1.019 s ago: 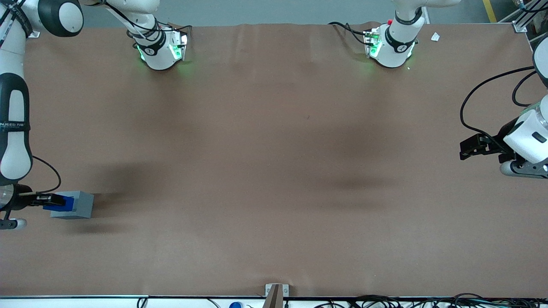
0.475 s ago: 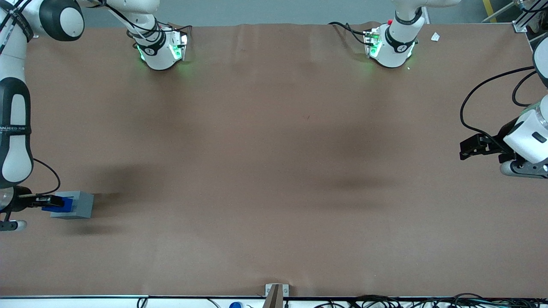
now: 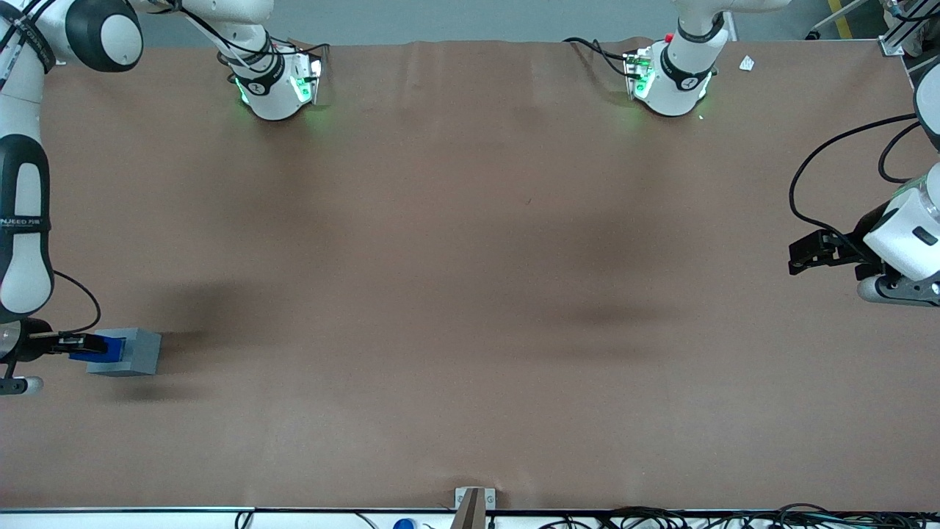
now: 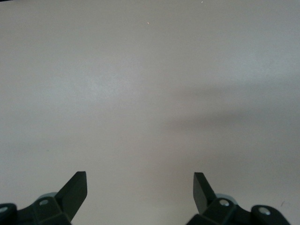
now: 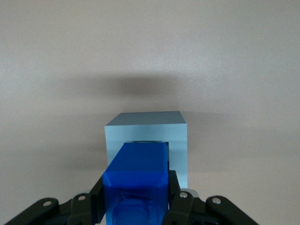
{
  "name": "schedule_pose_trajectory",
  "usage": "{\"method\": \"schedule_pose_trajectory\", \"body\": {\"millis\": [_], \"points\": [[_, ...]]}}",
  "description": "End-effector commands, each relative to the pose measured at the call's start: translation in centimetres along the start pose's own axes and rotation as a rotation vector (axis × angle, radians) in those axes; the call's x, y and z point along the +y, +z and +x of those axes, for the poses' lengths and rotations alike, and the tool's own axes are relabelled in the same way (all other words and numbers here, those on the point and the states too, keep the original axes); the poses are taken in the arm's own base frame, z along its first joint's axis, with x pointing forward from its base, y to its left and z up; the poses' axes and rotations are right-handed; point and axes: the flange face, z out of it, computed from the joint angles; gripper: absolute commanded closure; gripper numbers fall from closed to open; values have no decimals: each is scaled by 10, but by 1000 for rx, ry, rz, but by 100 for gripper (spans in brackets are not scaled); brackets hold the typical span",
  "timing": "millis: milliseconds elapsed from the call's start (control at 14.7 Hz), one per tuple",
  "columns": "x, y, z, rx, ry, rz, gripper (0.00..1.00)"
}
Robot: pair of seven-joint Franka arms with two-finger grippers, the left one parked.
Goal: Insert blue part into gray base with right arm
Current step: 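Lower the blue block into the gray base's hole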
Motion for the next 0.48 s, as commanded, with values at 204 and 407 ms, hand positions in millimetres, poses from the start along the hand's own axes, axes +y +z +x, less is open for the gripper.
{"method": "schedule_pose_trajectory", "body": {"millis": [204,407], "points": [[7,7,1,-10,-5,7,100],[8,9,1,-13,-2,8,100]]}}
